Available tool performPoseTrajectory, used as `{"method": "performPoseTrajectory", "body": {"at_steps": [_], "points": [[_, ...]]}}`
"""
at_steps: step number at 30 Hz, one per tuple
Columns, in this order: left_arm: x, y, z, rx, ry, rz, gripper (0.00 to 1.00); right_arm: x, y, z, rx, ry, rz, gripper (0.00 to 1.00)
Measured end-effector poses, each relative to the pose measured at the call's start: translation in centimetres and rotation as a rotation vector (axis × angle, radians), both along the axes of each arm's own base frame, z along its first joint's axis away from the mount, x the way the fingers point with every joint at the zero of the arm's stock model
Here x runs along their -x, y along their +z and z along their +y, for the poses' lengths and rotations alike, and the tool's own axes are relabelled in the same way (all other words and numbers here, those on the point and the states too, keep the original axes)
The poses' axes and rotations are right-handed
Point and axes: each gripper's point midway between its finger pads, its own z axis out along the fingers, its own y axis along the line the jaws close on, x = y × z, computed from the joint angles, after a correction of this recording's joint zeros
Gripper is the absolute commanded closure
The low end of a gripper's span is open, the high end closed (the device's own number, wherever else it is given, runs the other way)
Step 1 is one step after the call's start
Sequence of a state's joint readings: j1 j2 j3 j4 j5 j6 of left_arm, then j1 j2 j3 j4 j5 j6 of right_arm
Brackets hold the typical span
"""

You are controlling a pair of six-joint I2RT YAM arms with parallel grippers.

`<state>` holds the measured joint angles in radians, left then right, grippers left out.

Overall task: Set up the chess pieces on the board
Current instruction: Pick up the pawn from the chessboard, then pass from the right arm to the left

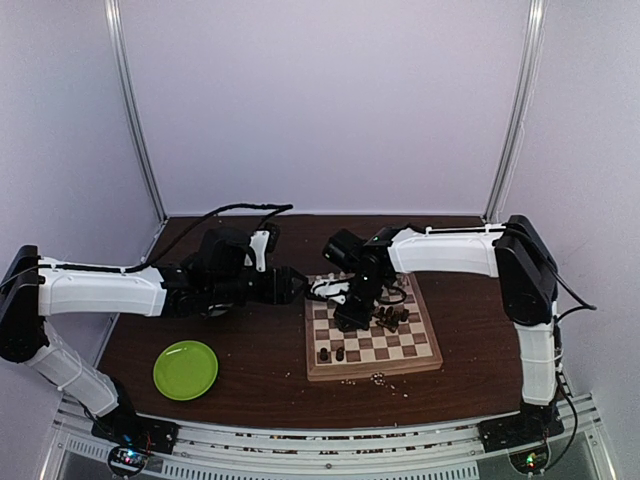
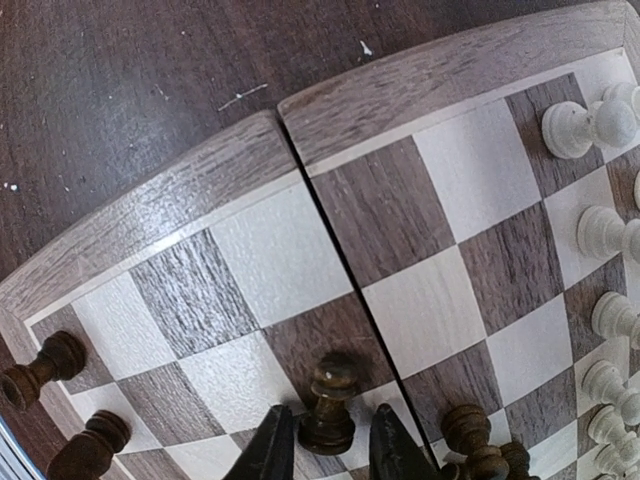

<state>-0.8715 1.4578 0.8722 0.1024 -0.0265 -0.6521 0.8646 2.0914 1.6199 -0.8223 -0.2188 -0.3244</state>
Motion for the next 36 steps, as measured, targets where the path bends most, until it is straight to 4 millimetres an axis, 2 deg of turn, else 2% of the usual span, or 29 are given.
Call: {"method": "performPoseTrajectory", "body": {"at_steps": [8, 17, 24, 27, 29, 31, 32, 33, 34, 36], "points": [[-0.1, -0.2, 0.2, -0.015, 0.006, -0.002, 0.33, -0.3, 0.0, 0.1, 0.001, -0.018, -0.002, 0.72], [-0.1, 0.1, 0.5, -0.016, 0.016, -0.01, 0.34, -0.4, -0.1, 0.0, 0.008, -0.028, -0.007, 0.89], [0.1, 0.1, 0.8, -0.045, 0.006, -0.017, 0.35, -0.4, 0.1, -0.1, -0.001, -0.041, 0.004, 0.94], [0.2, 1.2, 1.2, -0.076, -0.005, -0.035, 0.34, -0.1, 0.6, -0.3, -0.032, -0.046, 0.037, 0.94], [0.2, 3.0, 1.3, -0.074, -0.007, -0.064, 0.34, 0.2, 1.9, -0.5, -0.081, -0.047, 0.06, 0.94], [0.1, 4.9, 1.5, -0.049, -0.005, -0.094, 0.34, 0.2, 4.1, -0.8, -0.151, -0.052, 0.074, 0.94], [0.1, 5.6, 1.6, -0.033, -0.005, -0.104, 0.35, 0.2, 5.5, -0.9, -0.195, -0.053, 0.077, 0.94], [0.0, 6.1, 1.8, -0.017, -0.005, -0.11, 0.36, 0.5, 7.7, -0.9, -0.264, -0.042, 0.075, 0.94], [0.0, 6.4, 1.8, 0.0, -0.011, -0.107, 0.38, 0.2, 8.5, -1.2, -0.289, -0.051, 0.072, 0.93], [-0.3, 6.6, 1.5, 0.05, -0.027, -0.083, 0.41, 0.3, 11.7, -1.8, -0.394, -0.042, 0.059, 0.92]]}}
